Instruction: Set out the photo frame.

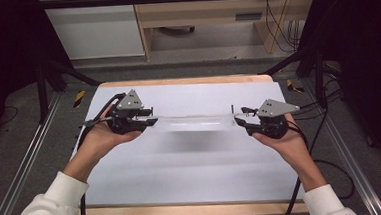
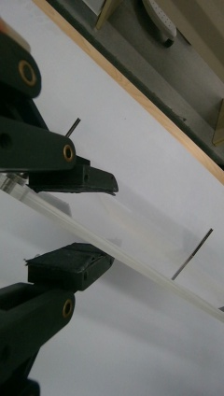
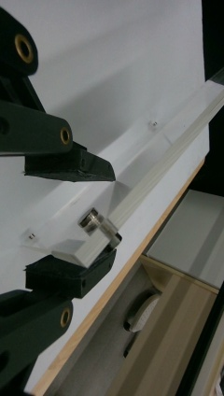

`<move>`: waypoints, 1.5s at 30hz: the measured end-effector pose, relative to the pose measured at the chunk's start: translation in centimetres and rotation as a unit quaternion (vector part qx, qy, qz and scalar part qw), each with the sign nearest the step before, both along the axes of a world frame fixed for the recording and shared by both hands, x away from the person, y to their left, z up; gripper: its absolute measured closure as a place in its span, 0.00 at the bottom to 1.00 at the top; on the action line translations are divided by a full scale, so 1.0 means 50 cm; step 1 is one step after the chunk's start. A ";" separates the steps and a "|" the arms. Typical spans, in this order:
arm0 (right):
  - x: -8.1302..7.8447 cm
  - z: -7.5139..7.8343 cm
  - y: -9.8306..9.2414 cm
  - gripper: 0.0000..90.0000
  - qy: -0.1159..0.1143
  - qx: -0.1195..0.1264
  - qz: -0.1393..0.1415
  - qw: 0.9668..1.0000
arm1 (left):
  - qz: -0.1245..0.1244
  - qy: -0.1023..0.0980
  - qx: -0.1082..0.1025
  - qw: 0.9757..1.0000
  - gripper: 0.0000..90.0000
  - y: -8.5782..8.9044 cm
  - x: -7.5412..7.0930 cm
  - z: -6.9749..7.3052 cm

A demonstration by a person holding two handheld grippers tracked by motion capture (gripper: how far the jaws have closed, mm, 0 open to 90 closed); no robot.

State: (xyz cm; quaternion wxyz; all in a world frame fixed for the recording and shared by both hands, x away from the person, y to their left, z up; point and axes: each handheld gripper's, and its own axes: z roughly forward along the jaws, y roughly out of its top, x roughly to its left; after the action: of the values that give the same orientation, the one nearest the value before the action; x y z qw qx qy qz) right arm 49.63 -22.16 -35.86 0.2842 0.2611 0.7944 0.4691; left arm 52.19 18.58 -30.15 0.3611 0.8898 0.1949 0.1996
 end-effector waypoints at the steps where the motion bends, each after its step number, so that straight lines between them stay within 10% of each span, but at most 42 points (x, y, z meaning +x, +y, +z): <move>1: 0.003 0.002 0.001 0.62 -0.003 0.003 -0.003 1.000 | 0.000 -0.001 0.000 1.000 0.70 0.000 0.005 0.003; 45: 0.084 0.044 0.008 0.60 0.010 0.026 -0.042 0.999 | 0.024 -0.006 -0.021 0.999 0.60 -0.008 0.105 0.034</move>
State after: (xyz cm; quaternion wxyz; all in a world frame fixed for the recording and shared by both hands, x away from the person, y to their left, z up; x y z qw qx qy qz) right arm 53.85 -21.75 -33.68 0.2891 0.3060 0.7732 0.4743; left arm 57.45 18.16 -28.44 0.3763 0.8759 0.2177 0.2094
